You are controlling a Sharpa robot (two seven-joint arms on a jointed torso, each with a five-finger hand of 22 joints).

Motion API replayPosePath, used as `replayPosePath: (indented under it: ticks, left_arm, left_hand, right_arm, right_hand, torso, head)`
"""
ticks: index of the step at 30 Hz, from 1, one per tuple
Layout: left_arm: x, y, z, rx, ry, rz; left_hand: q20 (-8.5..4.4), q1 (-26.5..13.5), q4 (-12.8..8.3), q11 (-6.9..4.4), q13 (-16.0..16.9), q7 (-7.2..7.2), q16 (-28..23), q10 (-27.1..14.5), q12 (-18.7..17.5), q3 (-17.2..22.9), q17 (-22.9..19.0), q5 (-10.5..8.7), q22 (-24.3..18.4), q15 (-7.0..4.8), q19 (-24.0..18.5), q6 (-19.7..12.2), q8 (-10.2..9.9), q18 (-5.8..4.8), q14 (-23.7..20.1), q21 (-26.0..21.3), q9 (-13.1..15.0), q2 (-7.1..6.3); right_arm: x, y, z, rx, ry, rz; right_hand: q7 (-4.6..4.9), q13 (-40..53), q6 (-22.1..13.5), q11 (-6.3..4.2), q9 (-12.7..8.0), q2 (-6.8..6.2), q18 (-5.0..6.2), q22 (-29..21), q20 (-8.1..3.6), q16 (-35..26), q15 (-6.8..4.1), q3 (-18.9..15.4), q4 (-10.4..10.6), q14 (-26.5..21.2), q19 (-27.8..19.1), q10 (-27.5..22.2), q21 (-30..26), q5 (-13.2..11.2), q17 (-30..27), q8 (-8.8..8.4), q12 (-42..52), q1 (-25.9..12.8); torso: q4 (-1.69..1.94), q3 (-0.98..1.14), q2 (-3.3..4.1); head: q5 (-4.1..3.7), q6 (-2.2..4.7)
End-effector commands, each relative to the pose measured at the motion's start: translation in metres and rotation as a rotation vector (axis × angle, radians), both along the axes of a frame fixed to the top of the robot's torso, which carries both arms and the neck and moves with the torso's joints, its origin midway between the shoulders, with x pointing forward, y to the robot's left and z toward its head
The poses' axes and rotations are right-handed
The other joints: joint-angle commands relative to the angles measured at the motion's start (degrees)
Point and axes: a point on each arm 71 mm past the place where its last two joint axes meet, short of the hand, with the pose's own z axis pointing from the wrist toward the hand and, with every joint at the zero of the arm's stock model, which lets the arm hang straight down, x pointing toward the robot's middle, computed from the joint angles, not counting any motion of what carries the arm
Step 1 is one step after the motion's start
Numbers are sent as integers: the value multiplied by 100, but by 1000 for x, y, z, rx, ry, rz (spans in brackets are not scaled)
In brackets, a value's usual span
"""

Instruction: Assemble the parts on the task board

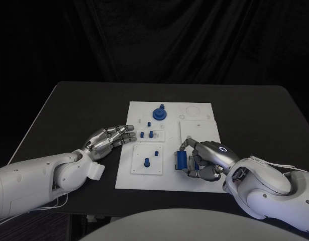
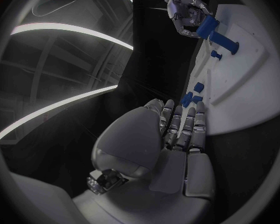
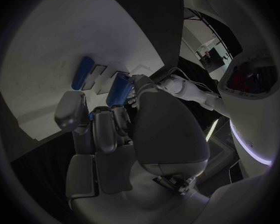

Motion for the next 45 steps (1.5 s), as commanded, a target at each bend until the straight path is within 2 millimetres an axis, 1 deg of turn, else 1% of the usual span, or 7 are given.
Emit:
replayPosePath:
  ticks: [1, 19, 24, 25, 29, 37, 45]
  left_arm:
    - [-2, -2, -2, 1, 8, -6]
    - [-2, -4, -3, 0, 13, -13]
    - [-2, -4, -3, 0, 13, -14]
    - [-2, -4, -3, 0, 14, -14]
    - [-2, -4, -4, 0, 14, -14]
    - [-3, -3, -3, -1, 11, -11]
    - [-8, 2, 4, -5, -25, 30]
  left_hand:
    - [44, 20, 0, 31, 8, 40, 24, 3, 36, 44, 5, 34, -7, 5, 15, -8, 31, -115, 11, -33, -4, -3]
    - [44, 18, -3, 33, 8, 41, 27, 9, 37, 58, 6, 37, -9, 5, 17, -6, 34, -115, 14, -32, -4, -10]
    - [44, 18, -3, 33, 8, 41, 27, 9, 37, 58, 6, 37, -9, 5, 17, -6, 34, -115, 14, -32, -4, -10]
    - [44, 18, -3, 33, 8, 41, 27, 9, 37, 58, 6, 37, -9, 5, 17, -6, 34, -115, 14, -32, -4, -10]
    - [44, 18, -3, 33, 8, 41, 27, 9, 37, 58, 6, 37, -9, 5, 17, -6, 34, -115, 14, -32, -4, -10]
    - [44, 18, -3, 33, 8, 41, 27, 9, 37, 58, 6, 37, -9, 5, 17, -6, 34, -115, 14, -32, -4, -10]
    - [56, -14, -60, 163, 6, 86, 193, 151, 59, 261, 25, 156, -40, 56, 80, 89, 102, -153, 153, 0, 11, -153]
  right_arm:
    - [0, -1, -5, -24, 39, -2]
    - [7, 0, -15, -84, 73, -10]
    - [8, 0, -16, -89, 77, -7]
    - [8, 0, -16, -90, 78, -7]
    - [8, 1, -16, -93, 79, -6]
    - [6, -2, -11, -61, 57, -18]
    - [3, -11, 8, -9, 17, -42]
  right_hand:
    - [29, -57, 142, 13, 45, -13, 16, 772, 20, -20, 19, 227, 160, 21, -1, -85, -61, -34, -30, -69, -47, -78]
    - [88, -421, -153, 44, -255, -12, 65, 701, 50, -123, 50, 345, 158, -76, -126, -477, -336, -330, -236, -441, -243, -207]
    - [92, -722, -573, 36, -593, -14, 81, 685, 49, -159, 46, 347, 157, -109, -154, -762, -418, -738, -314, -952, -418, -283]
    - [61, -935, -937, 14, -799, -14, 91, 670, 42, -187, 31, 291, 166, -131, -178, -955, -479, -1188, -368, -1715, -559, -332]
    - [-45, -1217, -1244, -64, -1009, -72, 108, 646, -2, -235, -30, 84, 186, -166, -214, -1146, -592, -1866, -454, -2497, -751, -336]
    - [-174, -1525, -1399, -157, -1140, -326, 129, 618, -65, -294, -100, -262, 226, -210, -254, -1334, -741, -2183, -559, -3191, -966, -249]
    - [-188, -1580, -1364, -180, -1127, -711, 123, 623, -102, -302, -128, -637, 247, -212, -246, -1259, -764, -2494, -573, -3168, -1005, -364]
  torso:
    - [-2, 2, -5]
    - [3, -3, 4]
    - [1, -3, -1]
    - [1, -3, -1]
    - [-1, -1, 0]
    - [0, -2, 4]
    - [4, -2, 4]
  head:
    - [6, 0]
    - [-5, 0]
    - [-3, 0]
    - [-2, 0]
    - [5, 0]
    - [40, 0]
    - [18, 0]
